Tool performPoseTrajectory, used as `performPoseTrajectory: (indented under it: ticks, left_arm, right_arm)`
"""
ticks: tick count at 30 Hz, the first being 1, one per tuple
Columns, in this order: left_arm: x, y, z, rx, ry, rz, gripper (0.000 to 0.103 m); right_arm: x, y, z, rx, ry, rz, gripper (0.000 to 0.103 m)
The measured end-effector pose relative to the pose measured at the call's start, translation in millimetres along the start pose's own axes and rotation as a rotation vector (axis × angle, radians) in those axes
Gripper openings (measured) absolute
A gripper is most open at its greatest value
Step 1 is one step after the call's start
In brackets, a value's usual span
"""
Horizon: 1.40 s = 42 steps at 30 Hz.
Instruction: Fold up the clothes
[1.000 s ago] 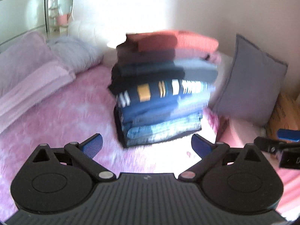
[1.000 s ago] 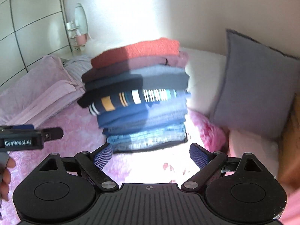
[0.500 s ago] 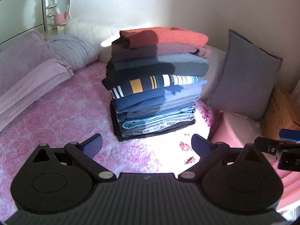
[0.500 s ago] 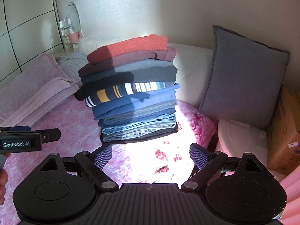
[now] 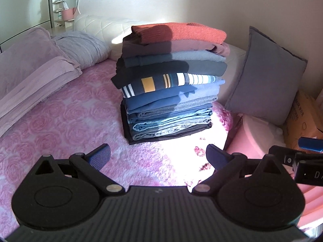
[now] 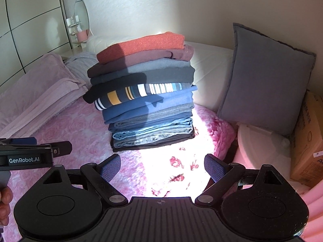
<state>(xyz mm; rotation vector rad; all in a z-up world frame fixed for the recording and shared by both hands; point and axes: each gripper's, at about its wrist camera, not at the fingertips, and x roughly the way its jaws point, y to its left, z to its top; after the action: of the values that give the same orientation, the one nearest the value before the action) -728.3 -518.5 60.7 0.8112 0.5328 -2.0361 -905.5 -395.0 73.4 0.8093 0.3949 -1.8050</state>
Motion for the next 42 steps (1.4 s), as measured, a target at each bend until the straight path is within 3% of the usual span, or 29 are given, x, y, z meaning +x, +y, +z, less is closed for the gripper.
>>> performPoseTrajectory:
  ticks: [42]
  left_arm:
    - [-2.2,8.2,-4.6,-0.001,-0.012,0.045,0.1]
  right_arm:
    - [13.4,22.6,5.8,-0.066,0.019,0.014,0.092]
